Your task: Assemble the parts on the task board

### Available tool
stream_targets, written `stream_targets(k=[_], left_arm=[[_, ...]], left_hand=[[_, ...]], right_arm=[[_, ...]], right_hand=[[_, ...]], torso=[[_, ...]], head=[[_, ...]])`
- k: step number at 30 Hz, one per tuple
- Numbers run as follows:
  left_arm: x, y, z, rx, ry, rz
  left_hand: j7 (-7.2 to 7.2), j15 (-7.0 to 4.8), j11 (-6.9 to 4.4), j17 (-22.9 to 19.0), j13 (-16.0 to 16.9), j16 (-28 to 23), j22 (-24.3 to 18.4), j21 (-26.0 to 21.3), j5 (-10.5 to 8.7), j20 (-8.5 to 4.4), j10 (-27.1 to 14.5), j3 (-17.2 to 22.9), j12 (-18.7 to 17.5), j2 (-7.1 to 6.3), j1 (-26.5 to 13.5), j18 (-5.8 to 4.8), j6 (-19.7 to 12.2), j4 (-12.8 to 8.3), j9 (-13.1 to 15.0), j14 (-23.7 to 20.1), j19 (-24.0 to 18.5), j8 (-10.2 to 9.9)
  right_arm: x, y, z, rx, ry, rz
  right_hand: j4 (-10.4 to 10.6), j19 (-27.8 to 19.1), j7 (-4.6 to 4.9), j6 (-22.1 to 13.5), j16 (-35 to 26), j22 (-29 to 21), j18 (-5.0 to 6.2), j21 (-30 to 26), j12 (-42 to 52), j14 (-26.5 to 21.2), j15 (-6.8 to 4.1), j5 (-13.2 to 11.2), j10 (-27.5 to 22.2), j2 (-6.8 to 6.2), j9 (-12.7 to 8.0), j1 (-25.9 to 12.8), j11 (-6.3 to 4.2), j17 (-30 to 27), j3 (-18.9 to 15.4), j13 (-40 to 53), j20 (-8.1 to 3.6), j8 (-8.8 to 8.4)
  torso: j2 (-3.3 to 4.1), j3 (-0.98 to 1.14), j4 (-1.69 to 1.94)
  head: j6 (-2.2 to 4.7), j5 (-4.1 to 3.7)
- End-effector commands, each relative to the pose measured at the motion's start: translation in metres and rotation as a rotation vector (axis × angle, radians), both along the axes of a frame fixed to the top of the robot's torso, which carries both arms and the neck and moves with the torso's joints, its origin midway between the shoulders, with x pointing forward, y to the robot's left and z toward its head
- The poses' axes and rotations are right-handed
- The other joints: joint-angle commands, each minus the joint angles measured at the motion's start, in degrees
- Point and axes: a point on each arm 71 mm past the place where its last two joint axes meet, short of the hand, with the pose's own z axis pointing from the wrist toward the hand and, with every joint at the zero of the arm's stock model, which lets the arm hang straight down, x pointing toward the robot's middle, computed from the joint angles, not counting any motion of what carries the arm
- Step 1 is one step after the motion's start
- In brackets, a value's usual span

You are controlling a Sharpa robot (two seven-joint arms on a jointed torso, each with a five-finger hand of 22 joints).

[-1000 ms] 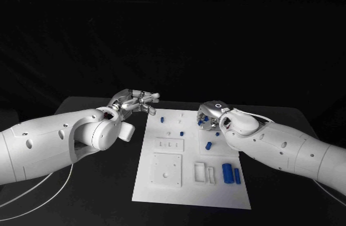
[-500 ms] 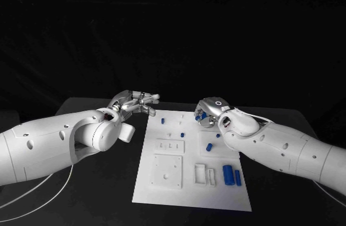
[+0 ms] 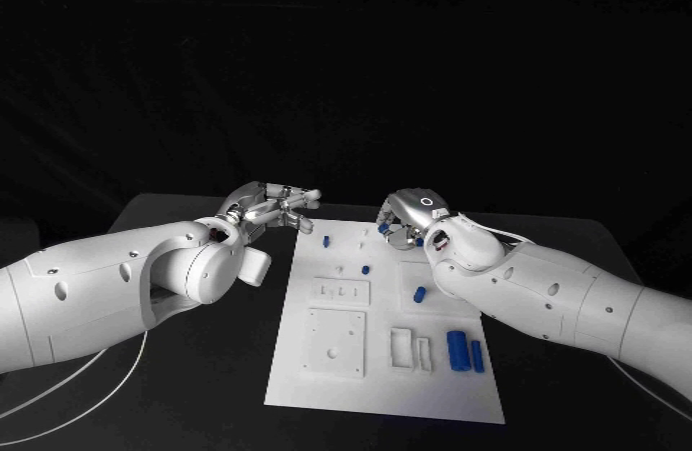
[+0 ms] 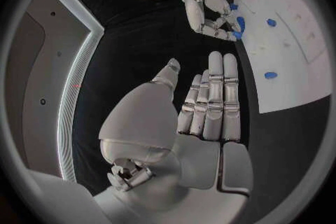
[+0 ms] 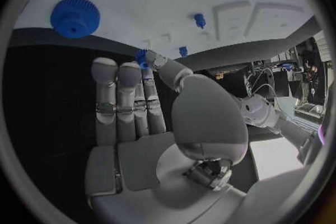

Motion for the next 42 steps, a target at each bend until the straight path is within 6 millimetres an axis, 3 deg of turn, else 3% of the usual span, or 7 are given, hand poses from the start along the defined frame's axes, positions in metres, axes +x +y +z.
stream_targets(k=[1,10,23,31,42], left_arm=[[-0.001,-0.005,0.002,-0.014,-0.004,-0.021],[-0.001,-0.008,0.004,-0.017,-0.007,-0.029],[-0.001,-0.011,0.006,-0.018,-0.011,-0.036],[-0.001,-0.012,0.006,-0.018,-0.011,-0.038],[-0.001,-0.013,0.007,-0.019,-0.013,-0.040]], left_hand=[[0.01,-0.02,-0.04,0.0,0.1,0.4,-0.1,0.2,0.16,0.02,-0.2,0.1,0.1,-0.29,-0.3,0.06,-0.6,0.1,0.1,-0.4,-0.4,0.0],[0.02,-0.02,-0.04,0.0,0.1,0.4,-0.4,0.4,0.20,0.02,-0.3,0.2,0.1,-0.39,-0.2,0.05,-0.6,0.1,0.1,-0.4,-0.5,0.0],[0.02,-0.02,-0.04,0.0,0.1,0.4,-0.4,0.4,0.20,0.02,-0.3,0.2,0.1,-0.39,-0.2,0.05,-0.6,0.1,0.1,-0.4,-0.5,0.0],[0.06,-0.02,-0.02,-0.1,0.1,0.4,-0.6,0.6,0.25,0.03,-0.3,0.2,0.1,-0.33,-0.1,0.06,-0.7,0.0,0.1,-0.5,-0.6,0.0],[0.07,0.00,-0.02,-0.1,0.1,0.4,-0.7,0.7,0.23,0.04,-0.4,0.2,0.1,-0.42,-0.2,0.06,-0.7,0.0,0.1,-0.5,-0.6,0.0]], right_arm=[[0.001,0.005,0.002,0.018,-0.030,0.002],[0.005,0.010,0.001,0.018,-0.035,-0.003],[0.009,0.017,-0.001,0.020,-0.042,-0.001],[0.010,0.018,-0.001,0.025,-0.042,-0.001],[0.013,0.018,-0.003,0.022,-0.036,-0.008]], right_hand=[[0.0,0.7,-0.08,0.4,-0.4,0.1,0.83,-0.2,0.4,0.2,-0.40,0.2,2.0,0.19,0.0,-0.1,-1.61,0.1,0.2,1.0,-0.41,0.21],[0.0,0.7,-0.06,0.4,-0.4,0.3,0.82,-0.2,0.4,0.2,-0.39,0.3,2.0,0.19,-0.1,-0.1,-1.59,0.1,0.2,1.0,-0.41,0.20],[0.0,0.9,-0.04,0.3,-0.5,0.9,0.85,-0.6,0.4,0.2,-0.41,0.5,2.0,0.24,-0.1,-0.1,-1.58,0.1,0.1,0.9,-0.42,0.21],[-0.1,1.2,-0.03,0.3,-0.6,1.4,0.81,-0.1,0.4,0.2,-0.43,0.7,2.0,0.28,-0.2,-0.1,-1.58,0.1,0.0,0.9,-0.45,0.21],[-0.1,1.2,-0.01,0.2,-0.6,2.0,0.77,-0.1,0.4,0.2,-0.39,0.8,1.9,0.34,-0.2,-0.1,-1.55,0.1,-0.1,0.8,-0.41,0.21]], torso=[[0.32,-0.15,0.38],[1.04,-0.36,0.83],[1.80,-0.53,1.04],[1.68,-0.55,0.94],[1.67,-0.63,1.13]], head=[[0.20,-0.17],[0.59,-0.08],[1.13,-0.02],[1.04,0.15],[0.86,0.25]])
